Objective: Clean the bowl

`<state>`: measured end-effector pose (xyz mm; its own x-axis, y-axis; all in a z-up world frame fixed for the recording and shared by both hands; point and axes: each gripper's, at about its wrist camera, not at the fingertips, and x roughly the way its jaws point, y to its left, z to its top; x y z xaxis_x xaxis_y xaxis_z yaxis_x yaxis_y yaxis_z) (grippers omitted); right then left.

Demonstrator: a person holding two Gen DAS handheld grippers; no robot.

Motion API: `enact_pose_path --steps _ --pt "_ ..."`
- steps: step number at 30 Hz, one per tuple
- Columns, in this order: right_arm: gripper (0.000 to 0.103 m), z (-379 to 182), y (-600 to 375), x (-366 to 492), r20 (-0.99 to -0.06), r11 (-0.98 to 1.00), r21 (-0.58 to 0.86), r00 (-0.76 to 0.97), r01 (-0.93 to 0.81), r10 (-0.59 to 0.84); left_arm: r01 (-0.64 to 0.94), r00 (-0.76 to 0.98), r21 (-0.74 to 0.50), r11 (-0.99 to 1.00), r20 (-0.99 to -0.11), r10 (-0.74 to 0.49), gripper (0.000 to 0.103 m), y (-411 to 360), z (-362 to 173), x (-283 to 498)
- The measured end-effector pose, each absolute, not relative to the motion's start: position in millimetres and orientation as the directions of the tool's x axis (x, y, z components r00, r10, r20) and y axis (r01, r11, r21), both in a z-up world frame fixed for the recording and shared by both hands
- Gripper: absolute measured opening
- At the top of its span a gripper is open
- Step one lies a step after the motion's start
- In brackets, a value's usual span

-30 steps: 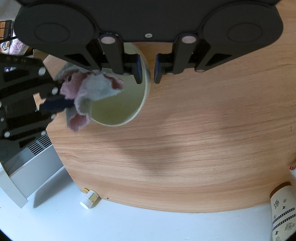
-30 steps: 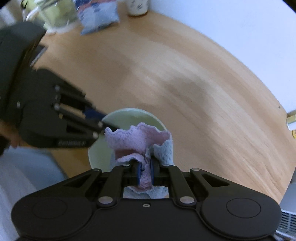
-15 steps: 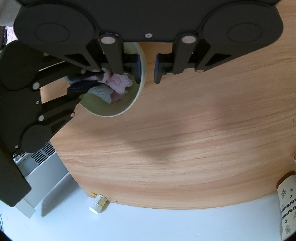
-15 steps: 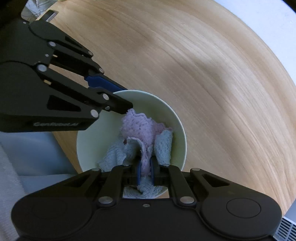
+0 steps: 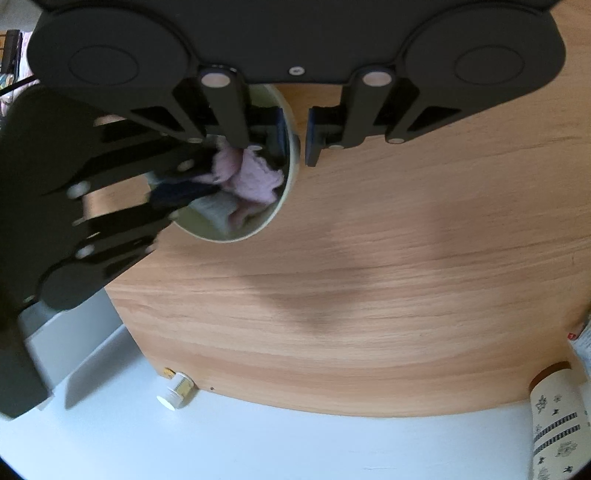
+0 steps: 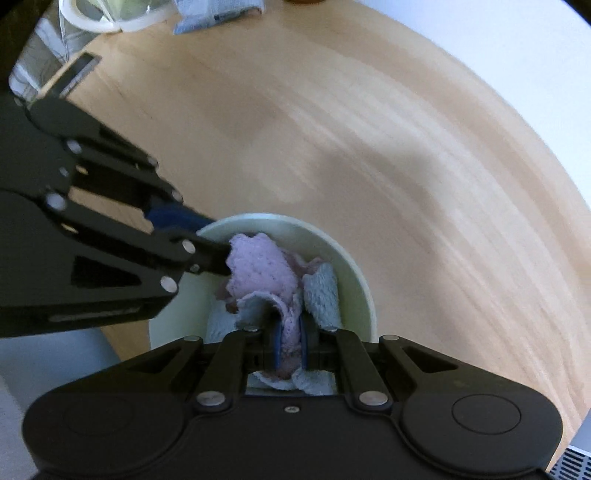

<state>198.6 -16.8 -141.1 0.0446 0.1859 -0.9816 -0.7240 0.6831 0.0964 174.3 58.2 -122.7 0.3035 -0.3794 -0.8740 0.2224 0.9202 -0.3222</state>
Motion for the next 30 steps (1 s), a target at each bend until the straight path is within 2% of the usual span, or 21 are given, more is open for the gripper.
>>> enact_pose_path --steps 7,16,23,27,30 --pt "0.01 -87 -31 191 -0.962 0.629 0.17 0.01 -0.759 0.272 0.187 0.31 -0.344 0.92 -0.868 -0.388 0.01 60 -124 179" --pt "0.01 -145 -2 202 -0.95 0.55 0.298 -0.186 -0.781 0.251 0.204 0.305 -0.337 0.919 -0.87 -0.387 0.009 60 -125 179" --pt "0.01 -171 4 205 -0.957 0.513 0.283 -0.202 -0.81 0.209 0.206 0.299 -0.323 0.924 -0.878 -0.374 0.009 56 -125 176" --pt "0.009 -171 7 200 -0.972 0.5 0.216 -0.14 -0.839 0.187 0.246 0.291 -0.299 0.922 -0.885 -0.364 0.01 52 -121 177" --pt "0.01 -167 7 196 -0.987 0.497 0.133 -0.069 -0.857 0.145 0.251 0.295 -0.327 0.911 -0.871 -0.393 0.012 56 -111 177"
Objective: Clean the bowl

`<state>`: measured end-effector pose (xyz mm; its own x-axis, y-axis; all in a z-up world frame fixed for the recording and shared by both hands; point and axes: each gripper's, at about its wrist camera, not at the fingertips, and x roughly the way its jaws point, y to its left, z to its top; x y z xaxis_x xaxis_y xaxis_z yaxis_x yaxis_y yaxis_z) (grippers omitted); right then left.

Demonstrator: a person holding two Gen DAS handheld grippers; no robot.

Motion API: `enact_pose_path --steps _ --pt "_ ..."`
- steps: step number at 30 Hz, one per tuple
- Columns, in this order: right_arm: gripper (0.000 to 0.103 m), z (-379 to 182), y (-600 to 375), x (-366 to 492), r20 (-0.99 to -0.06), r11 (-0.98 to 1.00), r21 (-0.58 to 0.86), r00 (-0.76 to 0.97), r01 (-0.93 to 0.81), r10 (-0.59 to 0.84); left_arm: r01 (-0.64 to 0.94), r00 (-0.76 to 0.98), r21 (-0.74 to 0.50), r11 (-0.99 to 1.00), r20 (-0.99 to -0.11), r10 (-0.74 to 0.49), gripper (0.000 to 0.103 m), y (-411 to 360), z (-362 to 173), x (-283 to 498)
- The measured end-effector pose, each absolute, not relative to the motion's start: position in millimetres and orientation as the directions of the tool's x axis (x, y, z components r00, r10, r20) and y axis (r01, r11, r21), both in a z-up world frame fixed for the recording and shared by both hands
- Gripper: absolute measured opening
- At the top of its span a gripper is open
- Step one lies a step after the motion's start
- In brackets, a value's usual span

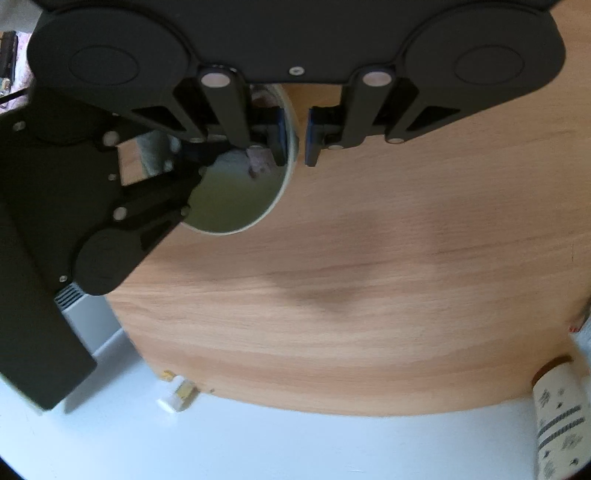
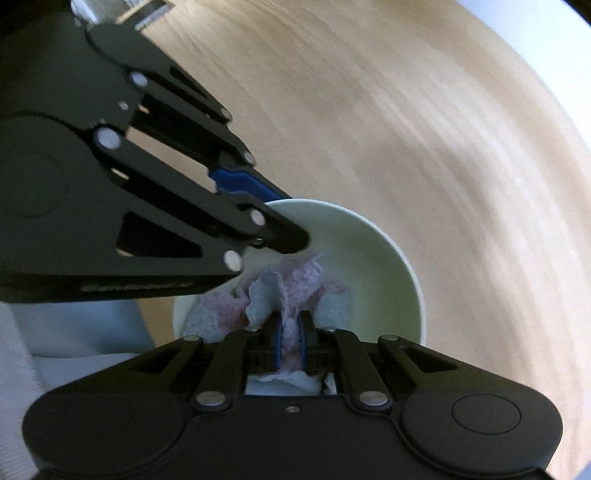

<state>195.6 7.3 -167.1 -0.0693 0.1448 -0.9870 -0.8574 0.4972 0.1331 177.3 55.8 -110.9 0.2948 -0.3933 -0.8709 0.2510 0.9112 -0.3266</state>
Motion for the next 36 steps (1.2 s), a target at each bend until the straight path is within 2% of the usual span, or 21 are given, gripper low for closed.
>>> enact_pose_path --steps 2,5,9,12,15,21,30,36 --pt "0.01 -162 5 195 -0.991 0.508 0.096 -0.032 -0.856 0.132 0.257 0.293 -0.34 0.904 -0.865 -0.409 0.017 59 -106 176" --pt "0.01 -138 -11 201 -0.977 0.567 0.124 0.0 -0.815 0.214 0.228 0.306 -0.387 0.894 -0.843 -0.443 0.024 70 -97 169" --pt "0.01 -116 -34 211 -0.925 0.622 0.269 -0.018 -0.735 0.38 0.152 0.307 -0.45 0.88 -0.825 -0.475 0.023 84 -101 164" --pt "0.01 -116 -44 214 -0.875 0.601 0.372 -0.053 -0.708 0.481 0.092 0.29 -0.477 0.874 -0.827 -0.482 0.019 91 -111 164" --pt "0.01 -126 -44 204 -0.87 0.54 0.363 -0.069 -0.759 0.488 0.065 0.28 -0.517 0.853 -0.811 -0.513 0.012 94 -115 165" --pt "0.01 -127 -64 182 -0.876 0.518 0.363 -0.094 -0.775 0.473 0.069 0.285 -0.504 0.861 -0.817 -0.501 0.012 91 -113 167" --pt "0.008 -138 -35 187 -0.942 0.504 0.222 -0.049 -0.835 0.333 0.08 0.286 -0.47 0.879 -0.834 -0.472 0.014 87 -108 168" --pt "0.01 -112 -42 182 -0.958 0.531 0.122 0.041 -0.839 0.285 0.106 0.296 -0.44 0.892 -0.842 -0.451 0.014 82 -104 168"
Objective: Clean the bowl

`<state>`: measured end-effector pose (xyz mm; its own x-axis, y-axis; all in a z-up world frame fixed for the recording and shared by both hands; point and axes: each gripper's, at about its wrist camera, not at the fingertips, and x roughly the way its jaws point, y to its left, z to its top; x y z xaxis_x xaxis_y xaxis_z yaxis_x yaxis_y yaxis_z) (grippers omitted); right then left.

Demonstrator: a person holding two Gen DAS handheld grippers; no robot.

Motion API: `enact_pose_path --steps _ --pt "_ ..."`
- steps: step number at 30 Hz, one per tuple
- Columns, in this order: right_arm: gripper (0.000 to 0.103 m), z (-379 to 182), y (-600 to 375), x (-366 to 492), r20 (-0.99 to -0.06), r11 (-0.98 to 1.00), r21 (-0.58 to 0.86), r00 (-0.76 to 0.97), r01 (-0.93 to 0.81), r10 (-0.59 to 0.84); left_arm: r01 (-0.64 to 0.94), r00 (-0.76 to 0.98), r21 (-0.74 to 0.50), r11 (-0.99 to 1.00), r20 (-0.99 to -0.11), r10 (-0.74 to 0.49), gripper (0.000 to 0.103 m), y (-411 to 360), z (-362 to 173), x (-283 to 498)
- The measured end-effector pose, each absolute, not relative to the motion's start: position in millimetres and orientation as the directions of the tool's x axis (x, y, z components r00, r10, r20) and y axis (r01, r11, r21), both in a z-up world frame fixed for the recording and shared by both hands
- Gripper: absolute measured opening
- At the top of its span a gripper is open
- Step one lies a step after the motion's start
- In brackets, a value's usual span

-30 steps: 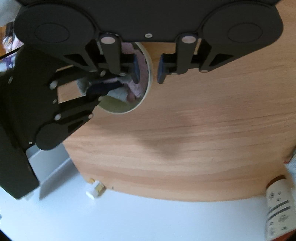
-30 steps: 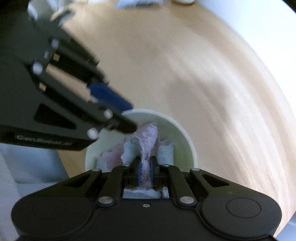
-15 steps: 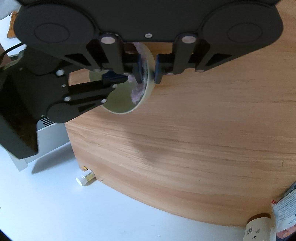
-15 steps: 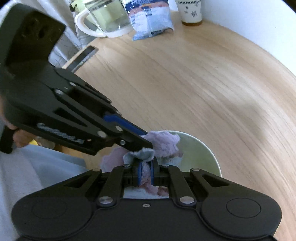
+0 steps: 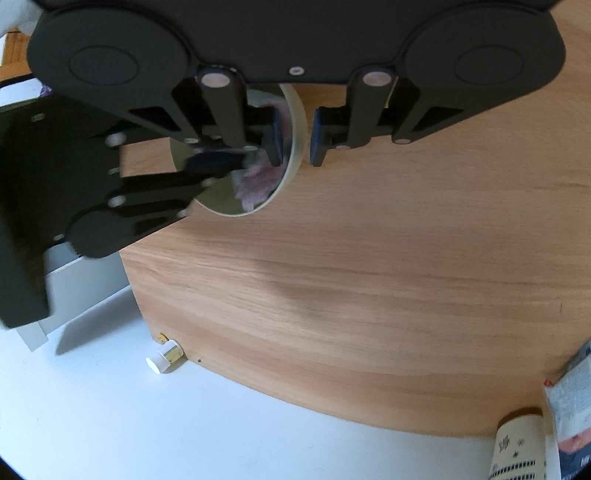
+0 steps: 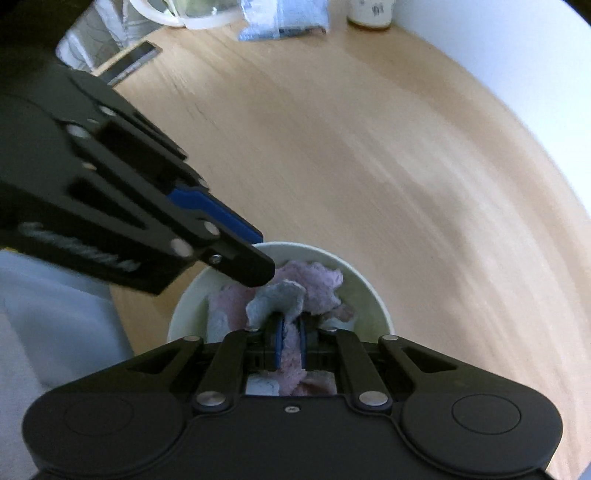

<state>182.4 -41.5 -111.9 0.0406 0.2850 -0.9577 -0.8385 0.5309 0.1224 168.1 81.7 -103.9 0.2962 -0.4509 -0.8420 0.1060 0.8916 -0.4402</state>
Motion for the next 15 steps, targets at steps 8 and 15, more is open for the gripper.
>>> enact_pose_path --steps 8,15 --pt "0.058 -76 -58 174 -0.935 0.418 0.129 0.03 -0.899 0.353 0.132 0.283 -0.423 0.897 -0.851 -0.443 0.014 81 -100 164" --pt "0.056 -112 -34 170 -0.948 0.343 0.137 -0.023 -0.929 0.316 0.133 0.275 -0.417 0.899 -0.856 -0.438 0.014 80 -98 158"
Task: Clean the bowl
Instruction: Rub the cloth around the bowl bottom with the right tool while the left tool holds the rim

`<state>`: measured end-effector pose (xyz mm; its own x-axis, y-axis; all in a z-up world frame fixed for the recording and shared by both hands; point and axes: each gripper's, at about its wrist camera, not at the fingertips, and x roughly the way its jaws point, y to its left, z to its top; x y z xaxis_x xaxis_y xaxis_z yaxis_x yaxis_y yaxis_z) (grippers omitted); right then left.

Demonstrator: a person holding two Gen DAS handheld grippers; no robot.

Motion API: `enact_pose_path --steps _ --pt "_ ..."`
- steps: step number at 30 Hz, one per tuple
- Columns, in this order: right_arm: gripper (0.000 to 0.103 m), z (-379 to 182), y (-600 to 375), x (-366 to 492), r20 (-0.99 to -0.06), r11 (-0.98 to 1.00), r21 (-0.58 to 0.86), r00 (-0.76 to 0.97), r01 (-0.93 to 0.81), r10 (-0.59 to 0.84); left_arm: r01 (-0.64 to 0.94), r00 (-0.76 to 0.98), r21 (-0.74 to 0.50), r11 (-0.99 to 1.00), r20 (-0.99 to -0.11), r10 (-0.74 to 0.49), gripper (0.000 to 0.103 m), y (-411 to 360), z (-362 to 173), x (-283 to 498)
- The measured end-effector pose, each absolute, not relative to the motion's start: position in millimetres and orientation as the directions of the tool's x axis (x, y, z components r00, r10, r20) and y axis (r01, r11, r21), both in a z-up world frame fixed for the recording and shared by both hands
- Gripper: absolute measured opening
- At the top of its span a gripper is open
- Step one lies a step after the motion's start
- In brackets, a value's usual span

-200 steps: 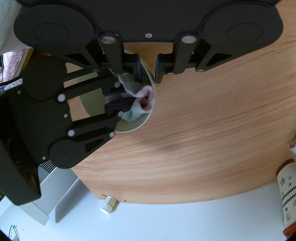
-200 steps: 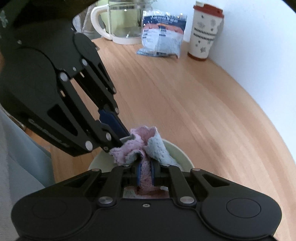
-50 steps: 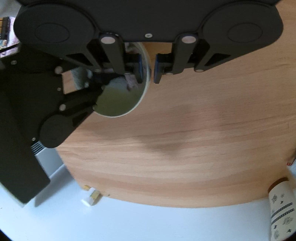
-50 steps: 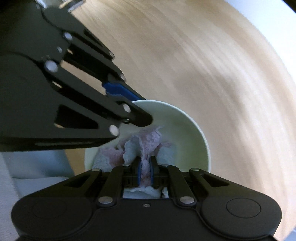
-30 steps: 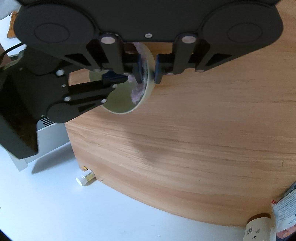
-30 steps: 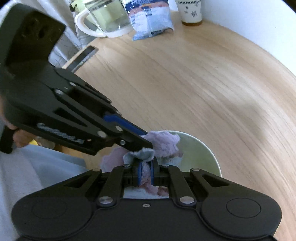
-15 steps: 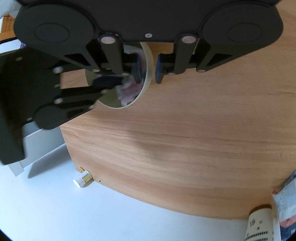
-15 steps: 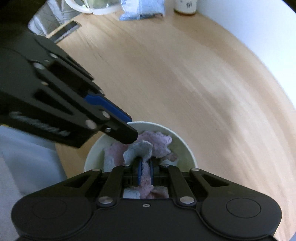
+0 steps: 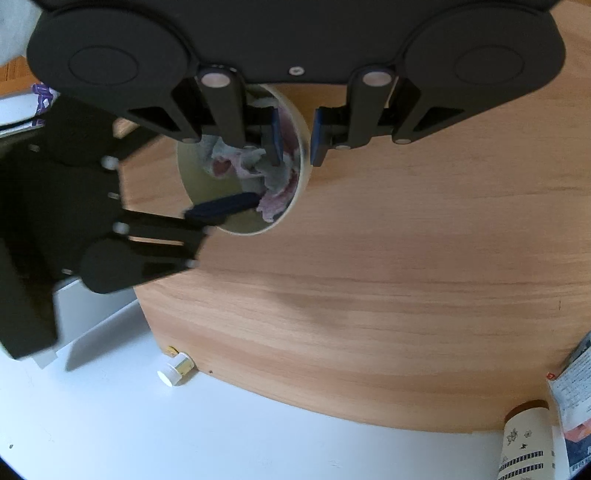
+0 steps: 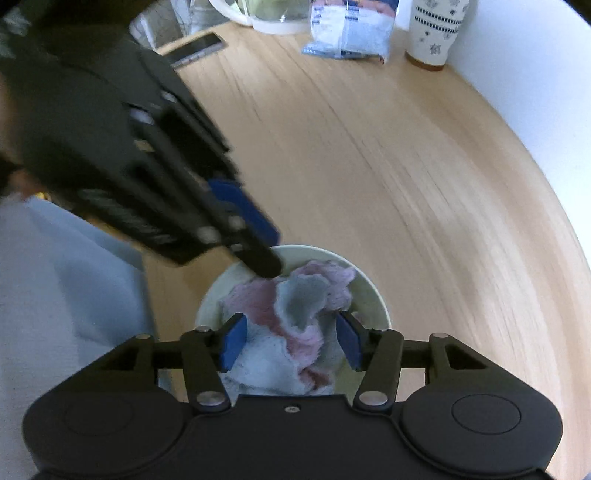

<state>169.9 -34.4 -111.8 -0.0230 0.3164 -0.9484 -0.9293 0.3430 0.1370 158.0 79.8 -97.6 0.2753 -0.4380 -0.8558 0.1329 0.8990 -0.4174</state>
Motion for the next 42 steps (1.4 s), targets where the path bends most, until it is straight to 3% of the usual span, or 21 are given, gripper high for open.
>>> enact_pose_path --steps 2,7,12,18,24,42 --pt "0.054 -120 -30 173 -0.95 0.348 0.149 -0.036 -0.925 0.311 0.123 0.283 -0.412 0.903 -0.857 -0.43 0.014 79 -96 157" --pt "0.022 -130 -33 164 -0.957 0.322 0.101 -0.004 -0.941 0.289 0.146 0.297 -0.39 0.909 -0.859 -0.416 0.015 70 -91 155" --pt "0.012 -128 -42 161 -0.954 0.377 0.107 0.011 -0.92 0.298 0.148 0.283 -0.383 0.912 -0.867 -0.411 0.018 65 -94 153" --pt "0.011 -103 -76 177 -0.9 0.542 0.256 0.007 -0.801 0.436 0.161 0.252 -0.382 0.91 -0.876 -0.412 0.018 60 -100 152" --pt "0.011 -90 -96 179 -0.82 0.54 0.38 -0.004 -0.751 0.572 0.212 0.244 -0.343 0.915 -0.888 -0.39 0.017 52 -102 154" --pt "0.01 -123 -61 182 -0.877 0.491 0.304 -0.038 -0.816 0.479 0.308 0.212 -0.29 0.906 -0.907 -0.363 0.02 42 -105 155"
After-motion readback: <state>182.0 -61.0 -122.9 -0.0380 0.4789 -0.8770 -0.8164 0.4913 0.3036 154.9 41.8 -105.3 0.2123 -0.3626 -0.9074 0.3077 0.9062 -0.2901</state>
